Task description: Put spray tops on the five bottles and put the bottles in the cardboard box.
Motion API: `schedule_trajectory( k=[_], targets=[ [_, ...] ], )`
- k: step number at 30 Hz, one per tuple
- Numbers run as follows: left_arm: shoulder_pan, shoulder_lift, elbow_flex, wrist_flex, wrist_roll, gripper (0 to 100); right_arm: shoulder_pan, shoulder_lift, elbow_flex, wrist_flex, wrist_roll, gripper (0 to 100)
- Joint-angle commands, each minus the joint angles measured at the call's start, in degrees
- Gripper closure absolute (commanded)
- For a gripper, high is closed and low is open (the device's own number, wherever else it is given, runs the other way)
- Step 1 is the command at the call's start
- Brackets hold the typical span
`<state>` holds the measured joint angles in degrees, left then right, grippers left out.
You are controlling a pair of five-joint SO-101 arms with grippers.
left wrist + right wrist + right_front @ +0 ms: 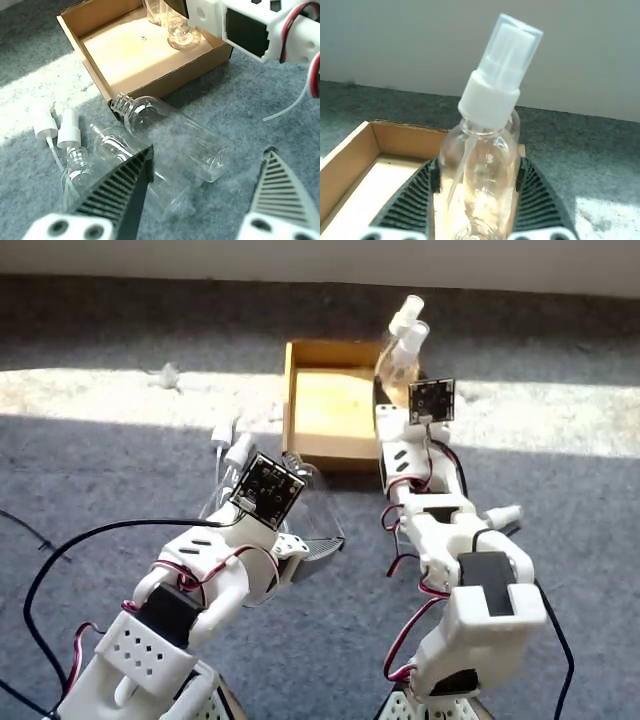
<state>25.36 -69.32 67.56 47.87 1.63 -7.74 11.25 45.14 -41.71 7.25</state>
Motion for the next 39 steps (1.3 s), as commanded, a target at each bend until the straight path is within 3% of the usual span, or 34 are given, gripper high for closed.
schedule_trajectory(
  k=[1, 24, 31, 39],
  targets=[
    [-0.7, -0.2, -0.4, -0.4, -0.4, 70, 0.6, 0.0, -2.8, -1.2, 1.8, 99.5],
    [-0.7, -0.2, -0.4, -0.4, -0.4, 70, 0.5, 0.2, -2.9, -1.5, 1.9, 99.4],
    [-0.7, -0.2, -0.4, -0.3, -0.4, 70, 0.5, 0.2, -2.9, -1.5, 1.7, 85.0],
    [-0.7, -0.2, -0.4, -0.3, -0.4, 70, 0.6, -0.1, -2.9, -1.5, 1.8, 84.0]
  ],
)
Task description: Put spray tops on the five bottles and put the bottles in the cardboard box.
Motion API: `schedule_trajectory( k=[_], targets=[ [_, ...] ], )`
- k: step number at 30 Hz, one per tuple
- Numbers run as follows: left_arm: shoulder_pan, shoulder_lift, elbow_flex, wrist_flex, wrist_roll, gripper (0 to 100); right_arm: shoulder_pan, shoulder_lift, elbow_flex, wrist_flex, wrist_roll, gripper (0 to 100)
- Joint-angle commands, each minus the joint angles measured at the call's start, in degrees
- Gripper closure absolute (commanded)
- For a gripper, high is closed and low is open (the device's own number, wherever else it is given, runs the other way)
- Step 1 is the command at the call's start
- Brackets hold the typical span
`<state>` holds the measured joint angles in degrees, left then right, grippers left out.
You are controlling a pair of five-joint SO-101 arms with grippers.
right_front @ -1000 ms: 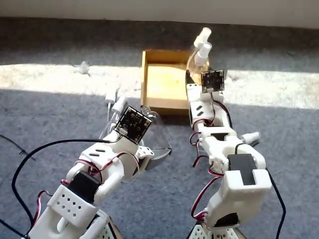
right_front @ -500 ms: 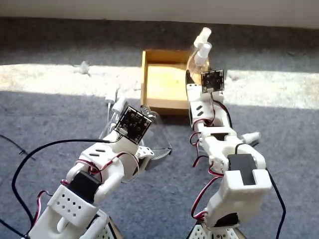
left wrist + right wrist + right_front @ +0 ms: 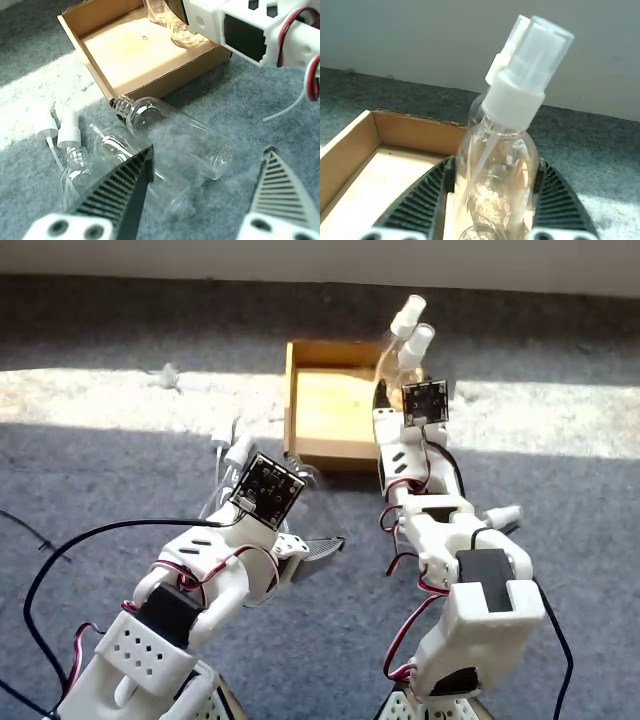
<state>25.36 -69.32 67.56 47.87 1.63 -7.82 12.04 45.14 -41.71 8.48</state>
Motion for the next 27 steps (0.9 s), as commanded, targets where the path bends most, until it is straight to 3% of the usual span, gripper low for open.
schedule_trajectory(
  k=[1, 19, 27],
  targets=[
    [-0.7, -0.2, -0.4, -0.3, -0.4, 70, 0.7, -1.0, -2.9, -1.5, 0.7, 84.0],
    [-0.7, 0.0, -0.3, -0.4, -0.4, 70, 0.7, -1.2, -3.8, -1.5, 0.7, 83.4],
    [-0.7, 0.0, -0.3, -0.4, -0.4, 70, 0.7, -1.1, -3.7, -1.4, 0.6, 70.6]
  ],
)
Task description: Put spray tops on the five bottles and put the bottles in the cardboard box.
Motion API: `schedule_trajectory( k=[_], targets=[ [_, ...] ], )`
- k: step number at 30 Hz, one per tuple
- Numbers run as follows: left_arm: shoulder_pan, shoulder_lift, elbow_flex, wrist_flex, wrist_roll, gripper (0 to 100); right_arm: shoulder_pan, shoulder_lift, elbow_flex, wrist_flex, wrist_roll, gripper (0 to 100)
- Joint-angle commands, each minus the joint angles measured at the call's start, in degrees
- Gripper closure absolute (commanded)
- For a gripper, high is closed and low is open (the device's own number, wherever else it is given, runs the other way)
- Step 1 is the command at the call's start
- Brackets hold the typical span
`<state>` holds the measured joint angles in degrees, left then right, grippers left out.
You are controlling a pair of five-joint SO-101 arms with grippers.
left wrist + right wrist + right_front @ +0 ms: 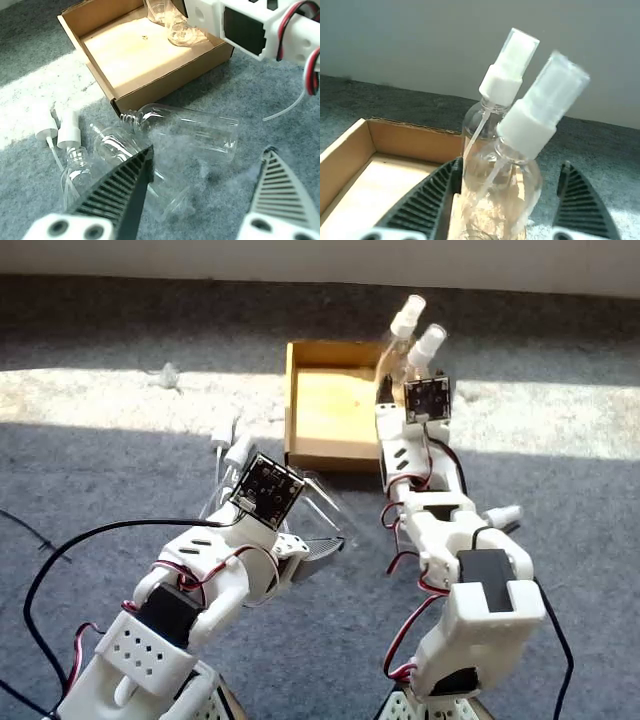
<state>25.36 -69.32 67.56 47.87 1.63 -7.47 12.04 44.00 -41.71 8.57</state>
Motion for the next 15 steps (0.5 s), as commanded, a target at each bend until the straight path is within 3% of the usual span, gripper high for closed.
schedule_trajectory(
  k=[1, 15],
  targets=[
    [-0.7, 0.0, -0.3, -0.4, -0.4, 70, 0.3, -1.1, -2.6, -1.4, 0.5, 70.6],
    [-0.3, -0.2, 0.3, -0.5, -0.5, 70, 0.4, -2.2, -2.8, -1.4, 0.6, 70.6]
  ],
)
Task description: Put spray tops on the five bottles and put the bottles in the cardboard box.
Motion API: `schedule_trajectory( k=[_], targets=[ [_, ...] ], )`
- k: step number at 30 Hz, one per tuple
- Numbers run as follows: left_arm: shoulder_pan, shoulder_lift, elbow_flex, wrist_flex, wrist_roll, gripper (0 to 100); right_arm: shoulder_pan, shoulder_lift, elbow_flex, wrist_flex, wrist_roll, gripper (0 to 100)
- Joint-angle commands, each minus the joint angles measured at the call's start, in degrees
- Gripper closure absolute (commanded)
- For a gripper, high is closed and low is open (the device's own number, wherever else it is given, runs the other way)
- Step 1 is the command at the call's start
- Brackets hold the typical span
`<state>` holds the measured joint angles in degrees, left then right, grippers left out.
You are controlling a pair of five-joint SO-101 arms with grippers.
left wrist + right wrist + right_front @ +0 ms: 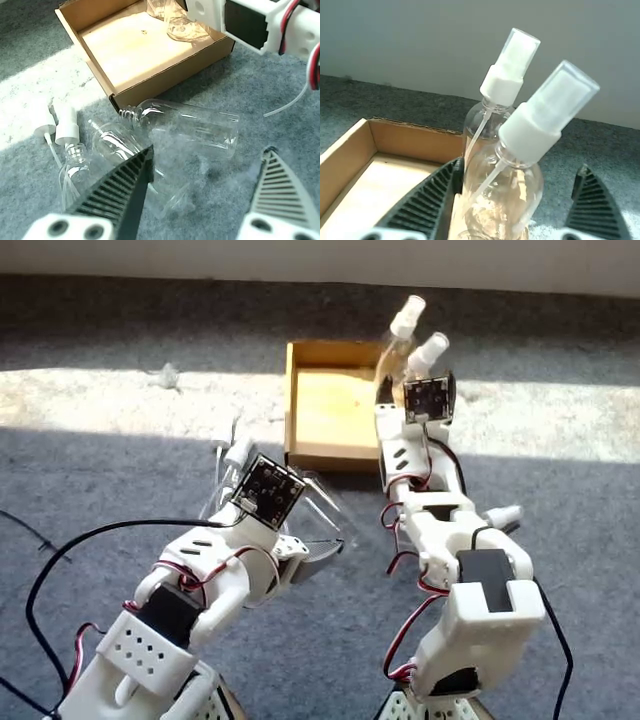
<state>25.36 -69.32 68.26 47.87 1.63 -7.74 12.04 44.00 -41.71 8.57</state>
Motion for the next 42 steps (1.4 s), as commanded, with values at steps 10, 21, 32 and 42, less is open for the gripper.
schedule_trajectory(
  k=[10, 21, 32, 42],
  targets=[
    [-0.6, 0.1, -0.2, -1.7, -2.2, 70, 0.4, -12.3, -3.2, 5.4, 0.6, 70.6],
    [-0.5, 0.2, -0.2, -1.7, -2.3, 70, 0.7, -21.3, -8.7, 13.7, 0.6, 70.6],
    [-0.6, 0.2, -0.2, -1.7, -2.3, 70, 0.7, -41.9, -16.0, 47.9, 0.6, 70.6],
    [-6.4, -0.2, -1.6, -1.7, -2.2, 70, -10.2, -68.6, 6.2, 82.0, 0.6, 70.4]
  ],
)
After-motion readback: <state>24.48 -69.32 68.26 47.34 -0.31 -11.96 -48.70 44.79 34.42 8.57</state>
